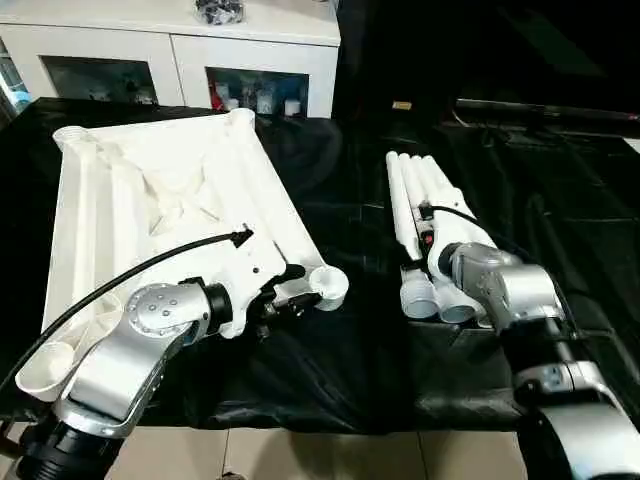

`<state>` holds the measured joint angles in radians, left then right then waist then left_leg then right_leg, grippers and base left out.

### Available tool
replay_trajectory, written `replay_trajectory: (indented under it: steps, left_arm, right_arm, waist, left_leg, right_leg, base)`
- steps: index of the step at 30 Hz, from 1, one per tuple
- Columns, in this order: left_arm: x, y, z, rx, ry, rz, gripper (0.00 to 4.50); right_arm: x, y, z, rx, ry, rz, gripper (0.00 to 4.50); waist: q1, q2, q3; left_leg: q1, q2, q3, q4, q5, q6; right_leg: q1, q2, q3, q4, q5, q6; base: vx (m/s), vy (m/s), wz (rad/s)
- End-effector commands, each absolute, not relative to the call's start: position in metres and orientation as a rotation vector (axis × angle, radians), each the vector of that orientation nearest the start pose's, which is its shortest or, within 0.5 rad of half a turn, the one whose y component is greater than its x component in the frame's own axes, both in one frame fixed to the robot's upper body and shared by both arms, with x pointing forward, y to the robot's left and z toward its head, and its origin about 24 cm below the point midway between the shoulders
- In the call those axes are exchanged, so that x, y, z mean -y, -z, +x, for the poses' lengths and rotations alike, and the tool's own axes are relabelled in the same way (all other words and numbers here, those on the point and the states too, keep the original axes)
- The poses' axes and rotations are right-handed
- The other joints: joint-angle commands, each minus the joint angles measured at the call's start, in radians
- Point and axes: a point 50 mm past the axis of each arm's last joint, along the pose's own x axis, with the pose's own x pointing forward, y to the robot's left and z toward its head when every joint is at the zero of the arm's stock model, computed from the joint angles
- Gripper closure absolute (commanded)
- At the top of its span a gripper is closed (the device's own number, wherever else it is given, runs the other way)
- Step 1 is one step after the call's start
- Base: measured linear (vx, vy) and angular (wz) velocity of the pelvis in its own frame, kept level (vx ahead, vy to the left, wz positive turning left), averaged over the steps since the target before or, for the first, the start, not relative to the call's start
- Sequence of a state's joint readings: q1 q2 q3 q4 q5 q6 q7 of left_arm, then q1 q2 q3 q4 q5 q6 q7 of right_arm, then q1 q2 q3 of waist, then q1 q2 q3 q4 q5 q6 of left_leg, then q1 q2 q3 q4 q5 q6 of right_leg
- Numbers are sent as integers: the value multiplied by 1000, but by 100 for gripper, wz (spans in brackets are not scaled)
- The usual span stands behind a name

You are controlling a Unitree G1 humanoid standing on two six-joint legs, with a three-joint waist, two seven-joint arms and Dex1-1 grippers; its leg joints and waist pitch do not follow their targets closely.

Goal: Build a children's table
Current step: Pick table leg

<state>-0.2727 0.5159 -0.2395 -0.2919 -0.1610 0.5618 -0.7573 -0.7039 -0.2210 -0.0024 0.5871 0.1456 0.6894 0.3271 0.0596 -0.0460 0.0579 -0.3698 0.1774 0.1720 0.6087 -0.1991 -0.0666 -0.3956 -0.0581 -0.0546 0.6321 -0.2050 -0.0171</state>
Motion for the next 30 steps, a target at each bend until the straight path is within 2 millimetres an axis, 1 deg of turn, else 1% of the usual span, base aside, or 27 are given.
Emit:
replay_trajectory:
  steps: [1, 4, 5, 7, 12, 13, 15, 16, 18, 20, 22, 23, 25, 28, 29, 30]
  left_arm:
    - [-129, -107, 259, -249, 1006, 397, 221]
    - [-128, -107, 259, -256, 1009, 397, 221]
    - [-128, -107, 258, -257, 1011, 397, 221]
    - [-128, -106, 258, -261, 1014, 398, 221]
    - [-128, -106, 257, -266, 1022, 407, 221]
    - [-128, -106, 257, -266, 1023, 408, 221]
    - [-127, -106, 257, -267, 1025, 408, 221]
    - [-127, -106, 257, -268, 1026, 408, 221]
    - [-127, -106, 256, -268, 1028, 409, 221]
    - [-126, -106, 256, -269, 1032, 415, 221]
    - [-126, -106, 256, -270, 1035, 417, 221]
    - [-127, -106, 256, -270, 1035, 420, 221]
    - [-127, -107, 257, -270, 1033, 423, 221]
    - [-127, -107, 257, -270, 1033, 425, 221]
    - [-128, -107, 258, -271, 1033, 425, 221]
    - [-128, -107, 258, -271, 1034, 425, 221]
  right_arm:
    - [155, -65, 361, -636, -322, -9, 0]
    - [155, -63, 361, -676, -315, -14, 0]
    - [155, -62, 361, -684, -318, -9, 0]
    - [154, -61, 361, -703, -320, -4, 0]
    - [152, -54, 360, -775, -326, 23, 0]
    - [152, -53, 360, -780, -326, 22, 0]
    - [152, -52, 361, -787, -322, 22, 0]
    - [152, -52, 361, -791, -319, 22, 17]
    - [151, -51, 361, -794, -319, 23, 17]
    - [150, -50, 363, -796, -320, 20, 44]
    - [149, -50, 363, -798, -320, 22, 57]
    - [149, -49, 363, -800, -321, 22, 61]
    - [149, -49, 363, -803, -318, 21, 93]
    - [149, -48, 363, -808, -311, 30, 103]
    - [149, -48, 363, -808, -311, 33, 125]
    - [150, -48, 364, -810, -309, 42, 136]
  waist:
    - [1, 8, -65]
    - [2, 9, -66]
    - [1, 7, -66]
    - [3, 5, -66]
    - [2, 3, -66]
    - [4, 2, -65]
    - [4, 3, -65]
    - [4, 2, -66]
    - [4, 2, -65]
    - [3, 2, -66]
    - [3, 2, -64]
    - [4, 1, -64]
    - [4, 2, -65]
    - [4, 3, -64]
    - [4, 2, -64]
    - [3, 3, -64]
  left_leg:
    - [13, 47, -10, -74, -76, -25]
    - [13, 47, -9, -73, -71, -27]
    - [13, 47, -10, -72, -66, -26]
    - [12, 47, -9, -72, -64, -24]
    - [11, 47, -9, -72, -61, -21]
    - [11, 47, -8, -71, -68, -24]
    - [12, 48, -8, -72, -69, -27]
    - [12, 48, -8, -72, -71, -29]
    - [12, 48, -9, -72, -73, -30]
    - [12, 48, -9, -72, -77, -32]
    - [11, 48, -9, -73, -86, -33]
    - [11, 48, -9, -73, -90, -34]
    - [12, 48, -9, -72, -92, -36]
    - [12, 48, -9, -73, -106, -42]
    - [12, 48, -9, -73, -106, -42]
    - [12, 48, -9, -73, -108, -43]
  right_leg:
    - [52, -76, 53, -59, -47, -213]
    - [52, -76, 53, -58, -44, -213]
    - [52, -76, 53, -57, -39, -217]
    - [53, -77, 53, -58, -42, -213]
    - [52, -78, 52, -57, -48, -221]
    - [51, -79, 53, -59, -60, -217]
    - [51, -79, 53, -59, -66, -212]
    - [51, -79, 52, -58, -69, -212]
    - [51, -79, 52, -58, -73, -209]
    - [49, -78, 52, -58, -74, -210]
    - [49, -80, 52, -60, -88, -210]
    - [50, -80, 52, -61, -95, -206]
    - [48, -79, 52, -60, -99, -203]
    - [48, -80, 53, -62, -118, -200]
    - [48, -79, 53, -63, -118, -198]
    - [47, -79, 53, -63, -118, -198]
  base:
    - [0, 0, 0]
    - [0, 0, 0]
    - [0, 0, 0]
    - [0, 0, 0]
    - [0, 0, 0]
    - [0, 0, 0]
    - [0, 0, 0]
    - [0, 0, 0]
    - [0, 0, 0]
    - [0, 0, 0]
    - [0, 0, 0]
    - [0, 0, 0]
    - [0, 0, 0]
    - [0, 0, 0]
    - [0, 0, 0]
    - [0, 0, 0]
